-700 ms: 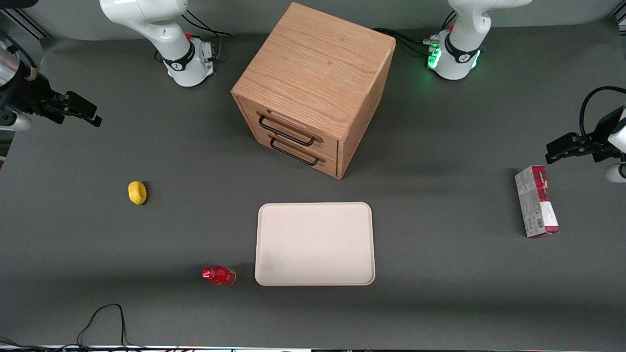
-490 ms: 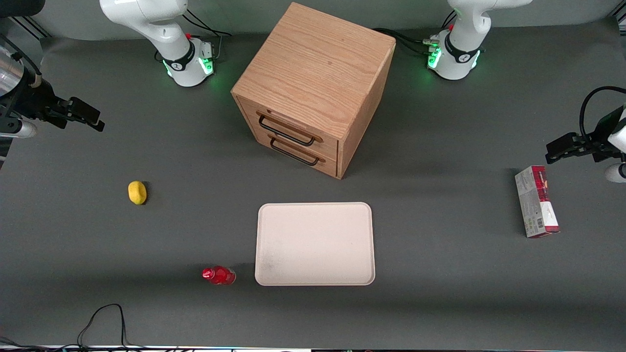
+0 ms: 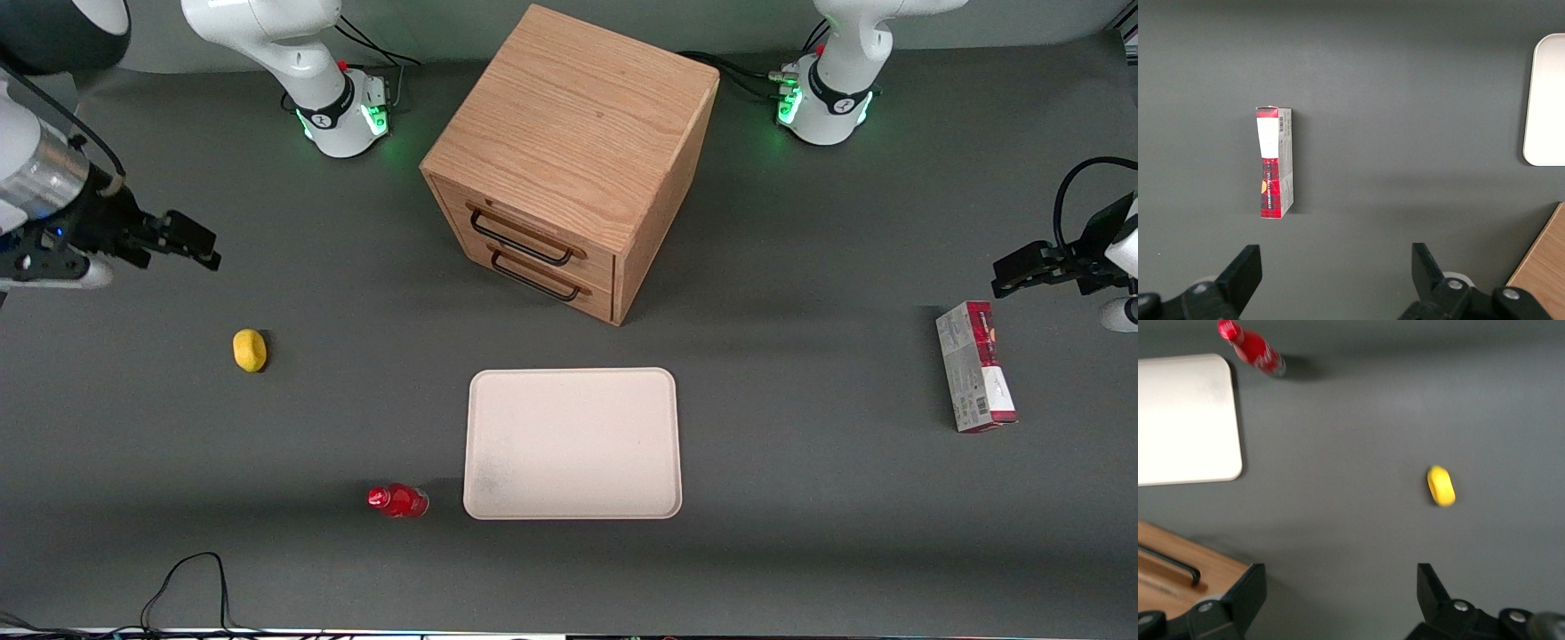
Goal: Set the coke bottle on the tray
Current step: 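Move the right gripper down toward the red Coca-Cola bottle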
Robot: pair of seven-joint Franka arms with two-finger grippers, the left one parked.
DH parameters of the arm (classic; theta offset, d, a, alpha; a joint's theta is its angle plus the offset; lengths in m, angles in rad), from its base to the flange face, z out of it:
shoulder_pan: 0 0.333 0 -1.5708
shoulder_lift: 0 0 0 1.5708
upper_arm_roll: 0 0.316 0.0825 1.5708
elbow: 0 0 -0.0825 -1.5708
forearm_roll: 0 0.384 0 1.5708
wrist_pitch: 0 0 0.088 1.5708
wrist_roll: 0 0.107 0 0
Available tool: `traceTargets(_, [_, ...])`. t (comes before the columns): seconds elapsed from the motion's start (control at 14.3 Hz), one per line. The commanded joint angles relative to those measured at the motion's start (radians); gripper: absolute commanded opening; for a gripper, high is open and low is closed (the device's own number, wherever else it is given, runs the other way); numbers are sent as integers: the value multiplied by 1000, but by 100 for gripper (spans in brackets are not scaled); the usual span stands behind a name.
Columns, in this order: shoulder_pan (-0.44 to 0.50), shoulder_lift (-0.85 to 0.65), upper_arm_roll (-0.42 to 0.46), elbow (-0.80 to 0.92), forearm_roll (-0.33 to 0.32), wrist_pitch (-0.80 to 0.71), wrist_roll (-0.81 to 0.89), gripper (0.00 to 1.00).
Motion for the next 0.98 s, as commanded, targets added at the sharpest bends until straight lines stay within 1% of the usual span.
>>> traceTargets(0.0, [-25,255,56,317,24,-26,44,100])
traceTargets(0.28, [-26,539,119,663,16,-22,122,100])
traceTargets(0.35, [-22,606,142,724,11,-11,139,100])
traceTargets(0.42, [-13,659,154,760,8,30,147,100])
traceTargets(0.49, [-3,685,156,762,2,83,147,100])
traceTargets(0.63, [17,740,165,762,-42,188,147,100])
traceTargets(0.7, [16,765,191,762,-57,234,145,100])
traceTargets(0.91, [17,840,217,760,-100,317,136,100])
